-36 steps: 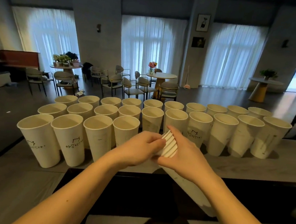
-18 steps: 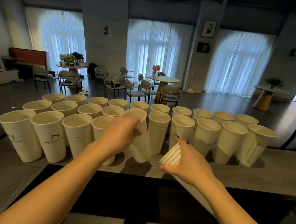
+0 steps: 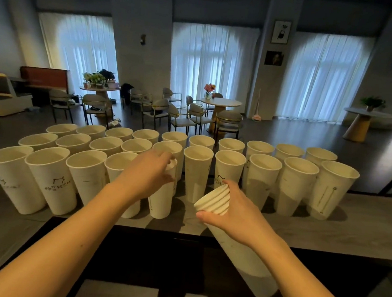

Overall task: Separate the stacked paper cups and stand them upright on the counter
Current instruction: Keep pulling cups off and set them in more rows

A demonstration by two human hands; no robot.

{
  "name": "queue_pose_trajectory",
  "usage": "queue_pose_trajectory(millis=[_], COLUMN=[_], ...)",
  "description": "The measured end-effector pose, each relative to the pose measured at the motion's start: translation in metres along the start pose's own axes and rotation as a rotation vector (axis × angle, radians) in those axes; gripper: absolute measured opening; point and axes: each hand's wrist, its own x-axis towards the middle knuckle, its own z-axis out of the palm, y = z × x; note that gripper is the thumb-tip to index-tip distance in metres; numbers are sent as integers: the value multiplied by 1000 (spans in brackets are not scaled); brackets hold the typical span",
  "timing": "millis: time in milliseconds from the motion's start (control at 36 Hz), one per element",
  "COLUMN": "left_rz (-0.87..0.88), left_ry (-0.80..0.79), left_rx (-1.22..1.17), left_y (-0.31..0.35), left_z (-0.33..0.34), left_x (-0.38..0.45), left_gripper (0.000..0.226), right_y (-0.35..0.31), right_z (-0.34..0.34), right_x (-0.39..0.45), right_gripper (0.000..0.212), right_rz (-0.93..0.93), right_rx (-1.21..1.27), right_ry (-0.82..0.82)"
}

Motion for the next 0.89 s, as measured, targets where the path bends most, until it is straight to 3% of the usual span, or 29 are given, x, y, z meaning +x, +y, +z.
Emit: queue_pose_trajectory(millis=[56,83,139,194,278,528,583,694,806,889], left_rz=[48,51,55,87,87,-65,-100,-172,-139,-62], left_ry=[123,87,-147,-384,-525,-393,-307,-119,119,46], left_rx=[-170,-318,-600,-691,-779,-948,-937,-876,-611,-400], left_y=[16,27,52,71,86,108,106,101,91,91], left_z=[-7,-11,-16,-17,-16,-17,-15,-28,-42,-30], left_x=[-6,-10,-19,-27,-34,-37,-35,-30,-19,-13], left_gripper=[46,41,33,31,34,20,10,9,13,19], right_y=[1,1,0,-1,1,12,16,31,54,66], right_z=[-1,-2,-3,-6,-10,-22,-24,-32,-41,-43], right_x=[-1,-1,-1,-2,-4,-13,-16,-18,-16,-17], right_gripper=[126,127,129,124,114,72,74,87,108,114], right_rz=[-9,-11,-21,-50,-107,-263,-271,-212,-31,49], right_rx=[19,25,42,67,70,51,25,-65,-177,-185], right_ry=[-3,-4,-4,-5,-18,41,46,32,8,-6])
